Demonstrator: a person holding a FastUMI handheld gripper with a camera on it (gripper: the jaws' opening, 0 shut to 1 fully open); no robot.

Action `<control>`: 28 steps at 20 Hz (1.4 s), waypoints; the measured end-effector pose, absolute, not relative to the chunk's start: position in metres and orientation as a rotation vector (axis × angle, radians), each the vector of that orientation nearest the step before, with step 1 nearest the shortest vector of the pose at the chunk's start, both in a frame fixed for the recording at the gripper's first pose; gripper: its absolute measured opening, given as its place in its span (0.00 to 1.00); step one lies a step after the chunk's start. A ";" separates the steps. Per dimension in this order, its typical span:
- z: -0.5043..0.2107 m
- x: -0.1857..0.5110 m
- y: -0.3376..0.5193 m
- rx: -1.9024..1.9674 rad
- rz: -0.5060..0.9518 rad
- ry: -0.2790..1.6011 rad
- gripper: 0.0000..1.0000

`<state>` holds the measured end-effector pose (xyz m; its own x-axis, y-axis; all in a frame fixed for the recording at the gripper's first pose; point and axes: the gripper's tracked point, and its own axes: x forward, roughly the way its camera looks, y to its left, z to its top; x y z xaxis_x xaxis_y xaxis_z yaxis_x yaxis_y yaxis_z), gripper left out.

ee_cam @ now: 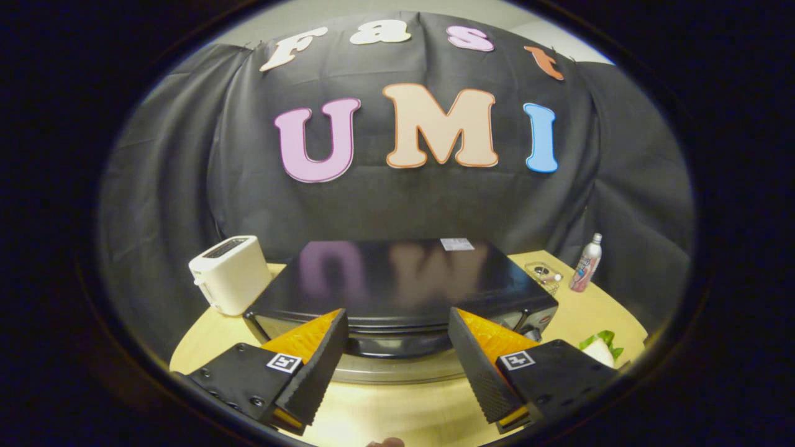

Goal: Open the toaster oven, put the food inside, and close the toaster oven door.

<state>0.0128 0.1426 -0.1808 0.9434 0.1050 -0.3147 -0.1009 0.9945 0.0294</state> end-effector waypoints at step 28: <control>-0.208 -0.052 0.118 0.052 0.070 0.386 1.00</control>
<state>-0.0525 0.1184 -0.2076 0.9242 0.0778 -0.3739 -0.0581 0.9963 0.0638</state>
